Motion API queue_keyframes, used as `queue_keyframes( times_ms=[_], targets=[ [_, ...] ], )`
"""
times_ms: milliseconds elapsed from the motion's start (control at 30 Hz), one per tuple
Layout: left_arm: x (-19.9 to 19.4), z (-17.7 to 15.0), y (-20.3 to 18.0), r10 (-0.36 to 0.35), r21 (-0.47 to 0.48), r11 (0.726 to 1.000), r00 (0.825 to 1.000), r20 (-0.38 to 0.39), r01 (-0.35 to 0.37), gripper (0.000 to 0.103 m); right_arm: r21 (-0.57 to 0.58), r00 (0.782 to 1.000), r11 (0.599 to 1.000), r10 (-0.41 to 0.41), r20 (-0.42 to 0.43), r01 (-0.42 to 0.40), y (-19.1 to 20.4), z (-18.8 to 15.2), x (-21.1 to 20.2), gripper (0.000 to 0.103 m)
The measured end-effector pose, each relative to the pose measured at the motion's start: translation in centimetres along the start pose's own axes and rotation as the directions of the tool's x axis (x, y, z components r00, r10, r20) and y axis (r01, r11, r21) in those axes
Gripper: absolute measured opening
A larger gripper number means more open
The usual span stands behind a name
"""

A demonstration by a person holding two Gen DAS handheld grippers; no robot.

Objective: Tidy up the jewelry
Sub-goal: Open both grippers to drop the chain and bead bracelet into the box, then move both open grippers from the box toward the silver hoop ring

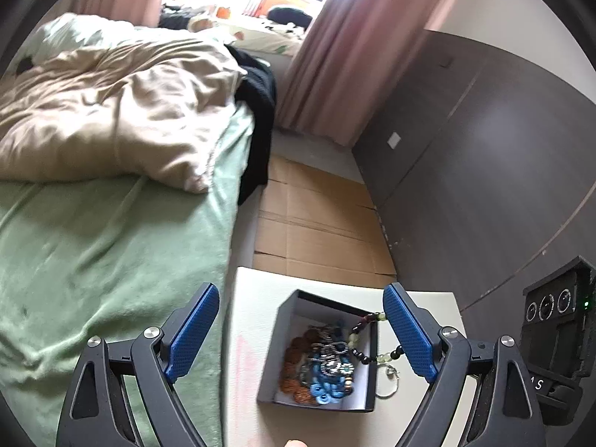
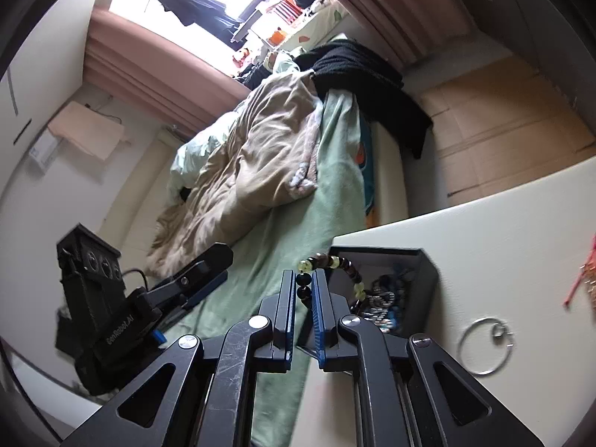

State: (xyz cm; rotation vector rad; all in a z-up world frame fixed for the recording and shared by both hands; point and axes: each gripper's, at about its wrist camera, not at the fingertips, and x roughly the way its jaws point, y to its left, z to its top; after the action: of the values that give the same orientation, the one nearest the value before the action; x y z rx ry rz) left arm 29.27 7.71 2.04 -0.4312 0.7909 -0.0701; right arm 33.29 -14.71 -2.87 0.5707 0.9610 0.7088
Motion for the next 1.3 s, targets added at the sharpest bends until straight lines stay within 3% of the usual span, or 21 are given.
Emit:
queue_keyframes(
  times_ms=[33, 67, 133, 333, 400, 467, 567, 867, 933, 967, 1000, 1300],
  targets=[
    [0.0, 0.1, 0.4, 0.006, -0.010, 1.000, 1.000, -0.001, -0.006, 0.090, 0.013, 1.000, 1.000, 0.002, -0.024, -0.001, -0.2, 0.1, 0.7, 0.027],
    [0.0, 0.1, 0.6, 0.012, -0.018, 1.000, 1.000, -0.001, -0.012, 0.090, 0.023, 0.999, 1.000, -0.018, -0.044, 0.019, -0.5, 0.1, 1.1, 0.055],
    [-0.1, 0.1, 1.0, 0.012, -0.027, 1.000, 1.000, 0.001, -0.012, 0.090, 0.040, 0.996, 0.996, -0.079, -0.032, 0.080, -1.1, 0.0, 1.2, 0.067],
    [0.9, -0.2, 0.2, 0.012, -0.014, 1.000, 0.999, -0.034, -0.013, 0.090, 0.033, 0.985, 0.984, -0.172, -0.021, 0.173, -2.5, 0.2, -1.7, 0.068],
    [0.9, -0.5, -0.4, -0.007, 0.001, 1.000, 0.999, -0.032, 0.007, 0.093, 0.007, 0.979, 0.979, -0.205, -0.008, 0.205, -2.5, 0.3, -3.1, 0.074],
    [1.1, -0.8, -1.4, -0.050, 0.012, 0.999, 0.998, -0.032, 0.051, 0.103, -0.010, 0.972, 0.972, -0.233, 0.012, 0.233, -2.7, 0.3, -4.6, 0.079],
    [1.2, -1.3, -3.0, -0.099, 0.036, 0.994, 0.995, -0.026, 0.100, 0.103, -0.022, 0.961, 0.961, -0.275, 0.016, 0.276, -3.6, 0.3, -6.3, 0.085],
    [2.6, -3.6, -7.4, -0.165, 0.152, 0.972, 0.982, -0.092, 0.177, 0.103, 0.068, 0.951, 0.949, -0.308, -0.027, 0.309, -7.9, 0.5, -9.6, 0.086],
    [3.1, -4.2, -8.4, -0.164, 0.178, 0.967, 0.980, -0.114, 0.183, 0.103, 0.078, 0.951, 0.947, -0.309, -0.032, 0.310, -8.5, 0.4, -10.2, 0.089],
    [3.2, -4.5, -8.9, -0.160, 0.198, 0.963, 0.980, -0.121, 0.181, 0.103, 0.083, 0.949, 0.946, -0.311, -0.049, 0.314, -8.9, 0.5, -10.3, 0.100],
    [3.3, -4.8, -9.3, -0.153, 0.213, 0.961, 0.980, -0.125, 0.177, 0.103, 0.086, 0.948, 0.944, -0.313, -0.059, 0.317, -9.2, 0.4, -10.4, 0.103],
    [4.0, -7.3, -11.7, -0.075, 0.279, 0.952, 0.979, -0.189, 0.126, 0.103, 0.129, 0.938, 0.933, -0.343, 0.039, 0.336, -11.2, 0.0, -13.3, 0.103]
  ],
)
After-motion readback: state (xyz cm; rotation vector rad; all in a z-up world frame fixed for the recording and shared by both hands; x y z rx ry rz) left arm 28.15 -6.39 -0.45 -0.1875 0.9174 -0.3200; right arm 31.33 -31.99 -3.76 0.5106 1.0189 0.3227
